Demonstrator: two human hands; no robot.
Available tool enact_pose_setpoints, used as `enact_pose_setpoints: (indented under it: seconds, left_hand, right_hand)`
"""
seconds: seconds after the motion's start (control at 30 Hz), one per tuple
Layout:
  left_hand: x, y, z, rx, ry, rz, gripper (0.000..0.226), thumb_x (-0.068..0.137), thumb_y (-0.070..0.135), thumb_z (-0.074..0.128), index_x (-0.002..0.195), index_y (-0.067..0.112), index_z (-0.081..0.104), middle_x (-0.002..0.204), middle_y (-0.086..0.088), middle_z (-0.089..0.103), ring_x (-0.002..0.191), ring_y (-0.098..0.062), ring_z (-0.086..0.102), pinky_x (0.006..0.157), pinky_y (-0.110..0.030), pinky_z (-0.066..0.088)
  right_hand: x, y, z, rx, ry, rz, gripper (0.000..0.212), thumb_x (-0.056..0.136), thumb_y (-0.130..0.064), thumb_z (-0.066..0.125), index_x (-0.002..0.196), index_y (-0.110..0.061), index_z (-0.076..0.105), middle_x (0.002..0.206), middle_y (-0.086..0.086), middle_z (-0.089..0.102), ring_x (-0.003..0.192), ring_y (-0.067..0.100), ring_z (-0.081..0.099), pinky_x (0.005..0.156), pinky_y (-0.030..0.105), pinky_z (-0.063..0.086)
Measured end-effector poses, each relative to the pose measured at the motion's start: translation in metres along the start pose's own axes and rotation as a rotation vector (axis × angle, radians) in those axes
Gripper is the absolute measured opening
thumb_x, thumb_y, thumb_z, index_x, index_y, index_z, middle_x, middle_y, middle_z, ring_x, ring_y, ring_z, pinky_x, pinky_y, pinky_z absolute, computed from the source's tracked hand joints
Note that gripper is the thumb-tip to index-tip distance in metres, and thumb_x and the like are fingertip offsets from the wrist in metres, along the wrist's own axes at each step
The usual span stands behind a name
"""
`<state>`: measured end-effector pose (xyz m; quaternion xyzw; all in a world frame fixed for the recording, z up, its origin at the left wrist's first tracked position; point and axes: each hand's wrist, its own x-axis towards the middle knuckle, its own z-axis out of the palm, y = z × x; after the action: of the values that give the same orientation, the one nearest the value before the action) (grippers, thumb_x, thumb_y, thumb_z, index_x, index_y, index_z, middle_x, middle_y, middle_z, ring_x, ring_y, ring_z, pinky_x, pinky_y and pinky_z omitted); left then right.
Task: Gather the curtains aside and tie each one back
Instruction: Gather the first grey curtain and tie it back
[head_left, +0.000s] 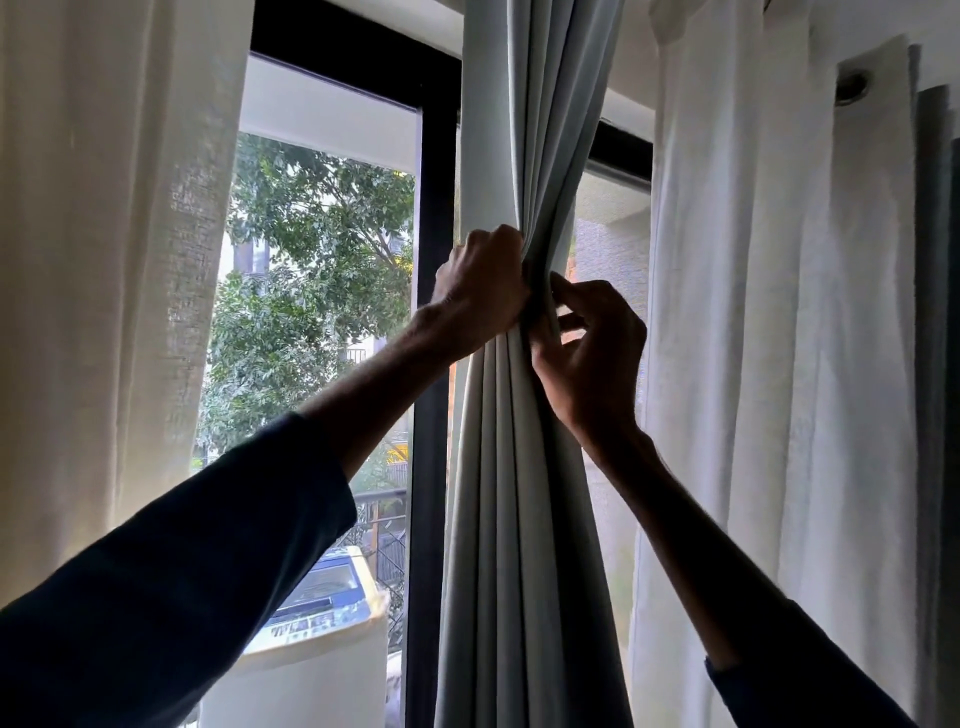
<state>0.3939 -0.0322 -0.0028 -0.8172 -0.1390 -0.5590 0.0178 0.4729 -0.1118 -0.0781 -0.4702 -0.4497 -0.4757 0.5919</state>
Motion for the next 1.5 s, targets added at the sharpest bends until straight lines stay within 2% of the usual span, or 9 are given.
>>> enact_pose_setpoints:
  seconds: [0.2,0.37,0.5,0.7,0.8,0.9,1.17,1.4,1.5]
  left_hand:
    - [0.0,0.005,0.005,-0.13,-0.059,-0.068,0.035,0.094,0.017,0.049,0.063,0.019,0.035,0.065,0.0,0.044,0.06,-0.025,0.046,0.049,-0.028,0.03]
    - [0.001,0.01,0.01,-0.247,-0.044,-0.16,0.065,0.095,0.069,0.038,0.056,0.017,0.042,0.055,0.001,0.046,0.05,-0.018,0.045,0.048,-0.026,0.028]
    - [0.001,-0.004,0.017,-0.189,-0.032,-0.197,0.04,0.083,0.045,0.072,0.078,0.015,0.046,0.072,0.004,0.041,0.071,-0.02,0.044,0.05,-0.027,0.026]
    - [-0.002,-0.004,0.016,-0.261,-0.085,-0.259,0.034,0.083,0.036,0.07,0.092,0.009,0.052,0.094,-0.003,0.055,0.087,-0.024,0.054,0.067,-0.031,0.041]
    - [-0.001,-0.005,0.01,-0.503,-0.174,-0.284,0.027,0.081,0.03,0.073,0.096,0.009,0.063,0.103,-0.008,0.069,0.095,-0.031,0.069,0.078,-0.045,0.061]
    - [-0.005,-0.01,0.001,-0.702,-0.225,-0.27,0.013,0.088,0.012,0.073,0.1,0.008,0.068,0.101,-0.007,0.074,0.093,-0.023,0.072,0.074,-0.03,0.063]
    - [-0.005,-0.028,-0.01,-0.837,-0.348,-0.361,0.049,0.09,0.014,0.073,0.132,-0.005,0.055,0.126,-0.018,0.066,0.114,-0.032,0.066,0.099,-0.048,0.054]
    - [-0.014,-0.029,-0.003,-0.221,-0.131,-0.198,0.03,0.092,0.033,0.063,0.102,0.009,0.048,0.116,-0.019,0.058,0.108,-0.037,0.057,0.075,-0.036,0.047]
    - [-0.028,-0.019,0.006,-0.018,-0.033,-0.1,0.031,0.09,0.027,0.056,0.117,0.012,0.052,0.12,-0.017,0.057,0.112,-0.039,0.055,0.078,-0.038,0.038]
  right_hand:
    - [-0.012,-0.007,-0.008,0.004,-0.166,-0.031,0.018,0.087,-0.006,0.069,0.104,-0.008,0.076,0.083,0.005,0.066,0.071,0.015,0.064,0.065,0.004,0.041]
    - [-0.026,-0.008,-0.012,-0.015,-0.278,-0.079,0.012,0.09,-0.004,0.064,0.099,-0.005,0.072,0.095,0.003,0.063,0.077,0.005,0.056,0.07,0.005,0.043]
    - [-0.022,0.0,-0.022,0.107,-0.39,-0.041,0.015,0.096,-0.01,0.062,0.105,-0.008,0.073,0.105,0.003,0.068,0.094,0.006,0.061,0.085,0.013,0.047]
    - [0.009,0.048,-0.034,0.201,-0.338,0.3,0.024,0.088,-0.016,0.077,0.112,-0.017,0.078,0.116,0.0,0.073,0.103,0.01,0.069,0.097,0.034,0.055]
    - [0.029,0.073,-0.022,0.422,-0.437,0.611,0.058,0.087,-0.037,0.078,0.136,-0.011,0.062,0.135,0.006,0.065,0.124,0.017,0.061,0.11,0.042,0.048]
    - [0.042,0.091,0.0,0.796,-0.597,0.803,0.058,0.091,-0.045,0.069,0.139,-0.015,0.061,0.143,0.006,0.06,0.138,0.023,0.051,0.12,0.049,0.034]
    - [0.042,0.096,0.032,1.167,-0.689,0.833,0.046,0.102,-0.05,0.051,0.129,-0.018,0.071,0.129,0.01,0.07,0.117,0.024,0.068,0.091,0.036,0.058]
    - [0.034,0.101,0.019,0.66,-0.681,0.73,0.03,0.085,-0.047,0.078,0.094,-0.018,0.083,0.102,0.008,0.079,0.089,0.022,0.077,0.073,0.03,0.061]
    - [0.019,0.09,0.003,0.548,-0.531,0.658,0.03,0.074,-0.046,0.088,0.083,-0.018,0.083,0.091,0.005,0.08,0.083,0.021,0.078,0.068,0.028,0.062]
